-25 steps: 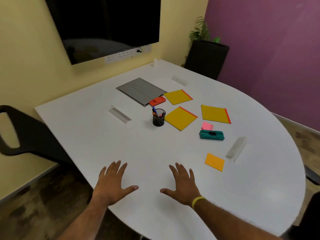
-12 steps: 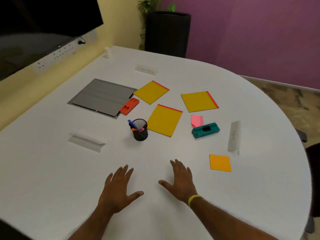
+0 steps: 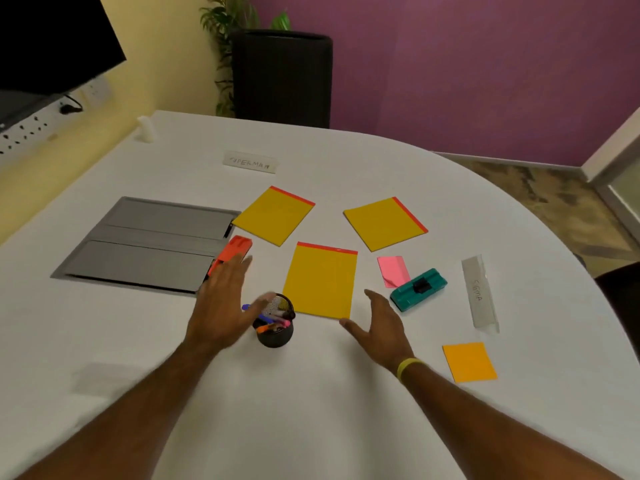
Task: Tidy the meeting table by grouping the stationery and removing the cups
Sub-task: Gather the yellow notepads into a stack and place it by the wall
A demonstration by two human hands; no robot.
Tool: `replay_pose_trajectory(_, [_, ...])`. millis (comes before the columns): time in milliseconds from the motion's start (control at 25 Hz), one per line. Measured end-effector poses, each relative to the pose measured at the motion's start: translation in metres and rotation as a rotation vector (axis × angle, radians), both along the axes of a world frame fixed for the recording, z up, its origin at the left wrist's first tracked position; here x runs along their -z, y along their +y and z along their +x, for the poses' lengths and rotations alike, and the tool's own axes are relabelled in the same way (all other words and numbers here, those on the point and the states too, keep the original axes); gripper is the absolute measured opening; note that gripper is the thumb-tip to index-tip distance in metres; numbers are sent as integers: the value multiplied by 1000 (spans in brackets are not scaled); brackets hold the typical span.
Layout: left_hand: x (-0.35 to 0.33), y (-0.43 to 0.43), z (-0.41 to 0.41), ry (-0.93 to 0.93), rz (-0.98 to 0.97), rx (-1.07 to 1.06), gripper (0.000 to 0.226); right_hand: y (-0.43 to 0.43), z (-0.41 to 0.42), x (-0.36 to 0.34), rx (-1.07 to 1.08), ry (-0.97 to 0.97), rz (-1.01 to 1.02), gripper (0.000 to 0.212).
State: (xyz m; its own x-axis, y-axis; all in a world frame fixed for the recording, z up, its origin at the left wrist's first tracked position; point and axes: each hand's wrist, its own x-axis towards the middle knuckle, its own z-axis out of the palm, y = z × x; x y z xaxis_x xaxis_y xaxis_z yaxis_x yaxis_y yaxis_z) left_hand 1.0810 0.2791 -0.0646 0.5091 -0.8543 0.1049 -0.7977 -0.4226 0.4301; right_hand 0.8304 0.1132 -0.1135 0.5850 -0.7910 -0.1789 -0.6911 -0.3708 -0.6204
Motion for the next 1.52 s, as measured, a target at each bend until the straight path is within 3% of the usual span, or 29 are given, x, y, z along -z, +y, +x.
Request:
replay_pose_trajectory(160, [24, -59, 45, 233, -16, -85, 81, -32, 40, 8, 143, -46, 199, 83])
replay_pose_trajectory(280, [51, -97, 64, 477, 187, -35, 68, -41, 61, 30, 301, -102, 364, 78])
replay_pose_trajectory(400, [73, -125, 68, 595, 372, 3, 65, -43, 73, 51, 464, -177, 477, 76])
replay_pose_trajectory(640, [107, -146, 62, 896, 330, -141, 70, -51, 81, 79, 617, -212, 544, 76])
replay_pose_trajectory(760, [116, -152, 63, 1057, 222, -272, 42, -57, 86, 81, 676, -204, 543, 72])
replay_pose_trajectory(920, [122, -157, 65, 1053, 237, -272, 27, -57, 83, 94, 703, -230, 436, 39])
replay_pose_trajectory(1000, [127, -161, 64, 1051, 223, -224, 40, -59, 82, 98, 680, -271, 458, 26])
replay_pose_trajectory(1200, [117, -174, 64, 1077, 29, -148, 40, -70, 95, 93, 567, -293, 441, 28])
replay_pose_trajectory(1360, [95, -168, 88, 1085, -125, -183, 51, -124, 119, 76, 662, -353, 255, 25])
replay_pose_trajectory(1520, [81, -154, 107, 1096, -236, -176, 32, -204, 146, 72, 783, -340, 171, 39])
